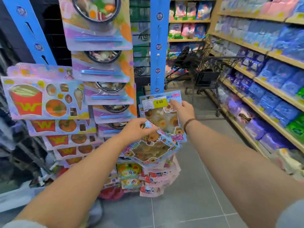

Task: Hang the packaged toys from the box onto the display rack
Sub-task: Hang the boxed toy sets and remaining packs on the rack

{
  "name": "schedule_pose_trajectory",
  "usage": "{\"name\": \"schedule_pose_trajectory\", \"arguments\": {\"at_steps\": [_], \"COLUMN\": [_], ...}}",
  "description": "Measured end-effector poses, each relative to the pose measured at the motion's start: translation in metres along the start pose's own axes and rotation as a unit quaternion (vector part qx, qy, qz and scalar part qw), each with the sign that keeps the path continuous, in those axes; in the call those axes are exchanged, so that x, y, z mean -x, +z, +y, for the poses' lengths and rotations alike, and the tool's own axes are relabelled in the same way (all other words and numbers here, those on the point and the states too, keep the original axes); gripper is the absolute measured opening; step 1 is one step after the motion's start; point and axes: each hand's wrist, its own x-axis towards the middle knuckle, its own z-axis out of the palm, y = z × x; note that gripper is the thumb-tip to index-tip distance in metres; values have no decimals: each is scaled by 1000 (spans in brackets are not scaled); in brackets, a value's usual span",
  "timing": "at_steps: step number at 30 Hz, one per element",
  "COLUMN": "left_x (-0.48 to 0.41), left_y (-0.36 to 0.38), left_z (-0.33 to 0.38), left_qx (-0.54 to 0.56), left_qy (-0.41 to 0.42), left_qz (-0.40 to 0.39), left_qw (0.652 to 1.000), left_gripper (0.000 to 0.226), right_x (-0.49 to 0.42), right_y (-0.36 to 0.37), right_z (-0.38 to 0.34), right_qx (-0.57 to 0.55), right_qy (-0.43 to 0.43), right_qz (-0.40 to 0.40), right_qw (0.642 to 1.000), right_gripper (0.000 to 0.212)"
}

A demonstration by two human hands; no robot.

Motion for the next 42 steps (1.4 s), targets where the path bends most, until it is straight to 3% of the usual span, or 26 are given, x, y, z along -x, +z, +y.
{"name": "schedule_pose_trajectory", "arguments": {"at_steps": [4,6,10,19,22,27,30,33,36,40,42], "left_x": [-1,-1,-2,2,7,10,8,0,-10,-18,-20], "left_y": [2,1,-1,-9,-14,-22,-26,-24,-14,12,24], "left_z": [4,2,-2,-4,0,21,42,61,74,87,88], "left_qx": [6,1,-3,25,55,98,125,173,238,397,409], "left_qy": [-22,-26,-36,-54,-62,-57,-41,-5,3,-40,-50], "left_qz": [32,38,45,85,113,119,149,212,292,354,346], "left_qw": [999,999,998,995,990,986,980,962,927,846,843], "left_gripper": [42,49,70,24,25,18,24,31,35,23,25], "right_x": [-13,-21,-31,-35,-33,-31,-30,-23,-12,2,1], "right_y": [2,5,9,4,-2,-17,-30,-44,-53,-49,-43], "right_z": [-4,0,12,40,43,43,39,32,27,19,15], "right_qx": [-32,-42,-45,-60,-59,-102,-153,-235,-298,-319,-332], "right_qy": [37,53,84,86,90,119,130,152,173,161,147], "right_qz": [-36,-46,-52,-78,-100,-96,-74,-63,-77,-133,-110], "right_qw": [998,997,994,991,989,983,977,958,935,924,925], "right_gripper": [34,37,23,14,13,45,29,19,31,48,53]}}
